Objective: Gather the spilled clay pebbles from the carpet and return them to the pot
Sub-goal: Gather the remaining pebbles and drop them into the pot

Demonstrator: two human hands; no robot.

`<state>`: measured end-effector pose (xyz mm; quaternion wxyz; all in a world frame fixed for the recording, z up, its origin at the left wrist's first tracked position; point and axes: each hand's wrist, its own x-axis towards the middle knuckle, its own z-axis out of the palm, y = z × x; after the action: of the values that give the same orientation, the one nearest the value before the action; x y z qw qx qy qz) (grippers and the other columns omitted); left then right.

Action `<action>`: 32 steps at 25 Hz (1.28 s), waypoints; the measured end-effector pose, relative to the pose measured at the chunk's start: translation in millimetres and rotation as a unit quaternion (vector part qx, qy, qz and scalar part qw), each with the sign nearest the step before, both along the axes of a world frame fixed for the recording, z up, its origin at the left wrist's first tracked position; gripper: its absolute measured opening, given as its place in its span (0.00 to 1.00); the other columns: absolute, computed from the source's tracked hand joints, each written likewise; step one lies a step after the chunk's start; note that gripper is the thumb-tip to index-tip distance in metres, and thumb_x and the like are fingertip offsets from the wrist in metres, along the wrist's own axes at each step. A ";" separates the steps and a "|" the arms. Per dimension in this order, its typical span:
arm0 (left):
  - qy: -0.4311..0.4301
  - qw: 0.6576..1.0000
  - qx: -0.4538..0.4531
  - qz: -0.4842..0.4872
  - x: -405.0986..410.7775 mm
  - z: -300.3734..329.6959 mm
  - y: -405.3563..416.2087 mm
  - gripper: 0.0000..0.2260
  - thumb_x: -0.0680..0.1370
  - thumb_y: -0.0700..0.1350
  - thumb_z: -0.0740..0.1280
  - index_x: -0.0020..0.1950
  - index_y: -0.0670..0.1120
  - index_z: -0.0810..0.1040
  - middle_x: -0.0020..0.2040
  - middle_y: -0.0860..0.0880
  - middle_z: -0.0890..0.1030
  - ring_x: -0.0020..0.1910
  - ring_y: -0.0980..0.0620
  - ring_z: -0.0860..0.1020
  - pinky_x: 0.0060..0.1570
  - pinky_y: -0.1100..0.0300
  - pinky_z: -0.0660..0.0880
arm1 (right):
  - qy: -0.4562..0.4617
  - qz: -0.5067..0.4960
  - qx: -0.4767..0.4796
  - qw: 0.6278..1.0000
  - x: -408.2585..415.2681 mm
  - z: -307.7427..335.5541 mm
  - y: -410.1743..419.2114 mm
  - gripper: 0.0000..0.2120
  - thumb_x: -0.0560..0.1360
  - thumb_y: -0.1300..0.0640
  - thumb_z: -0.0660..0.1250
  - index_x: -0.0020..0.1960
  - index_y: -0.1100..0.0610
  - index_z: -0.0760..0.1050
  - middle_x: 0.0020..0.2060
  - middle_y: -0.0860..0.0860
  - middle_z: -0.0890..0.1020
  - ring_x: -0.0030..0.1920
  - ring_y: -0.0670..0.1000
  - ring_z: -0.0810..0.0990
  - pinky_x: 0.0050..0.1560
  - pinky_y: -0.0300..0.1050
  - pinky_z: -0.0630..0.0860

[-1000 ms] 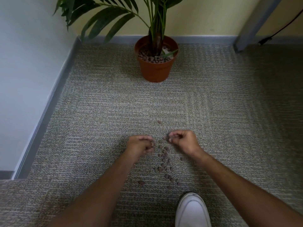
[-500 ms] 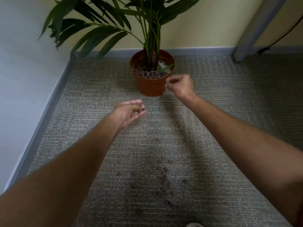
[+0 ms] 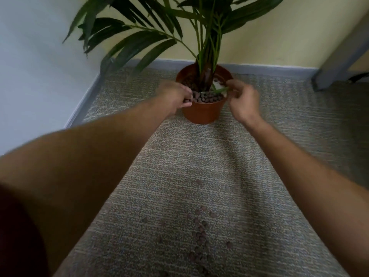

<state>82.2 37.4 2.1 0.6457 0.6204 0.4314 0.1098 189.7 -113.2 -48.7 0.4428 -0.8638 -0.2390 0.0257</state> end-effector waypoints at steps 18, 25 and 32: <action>0.174 0.892 0.409 -0.083 -166.5 -119.3 -7.3 0.19 0.80 0.56 0.58 0.63 0.45 0.75 0.59 0.45 0.79 0.54 0.48 0.77 0.52 0.53 0.75 | 0.007 0.153 -0.330 0.932 -187.3 -119.6 -182.5 0.35 0.76 0.34 0.55 0.76 0.53 0.58 0.77 0.55 0.58 0.76 0.56 0.56 0.74 0.53 0.52; 0.394 0.839 0.362 -0.102 -337.2 -204.5 -101.4 0.34 0.78 0.62 0.47 0.77 0.41 0.56 0.77 0.37 0.56 0.76 0.38 0.52 0.71 0.36 0.53 | -0.078 0.290 -0.408 0.862 -258.5 -140.2 -158.0 0.44 0.73 0.27 0.41 0.79 0.55 0.43 0.77 0.60 0.40 0.76 0.61 0.37 0.73 0.59 0.35; 0.134 0.797 0.482 -0.339 -304.4 -191.9 -124.1 0.24 0.79 0.57 0.56 0.70 0.45 0.70 0.75 0.46 0.65 0.76 0.51 0.51 0.75 0.50 0.48 | -0.083 0.384 -0.337 0.856 -283.0 -119.0 -155.4 0.38 0.75 0.31 0.52 0.78 0.52 0.52 0.78 0.54 0.53 0.77 0.57 0.53 0.76 0.56 0.52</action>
<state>-222.2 -86.7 -189.9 0.1950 0.9664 0.1676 -0.0070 -93.3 -268.7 -167.7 0.0579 -0.7987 -0.5641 0.2013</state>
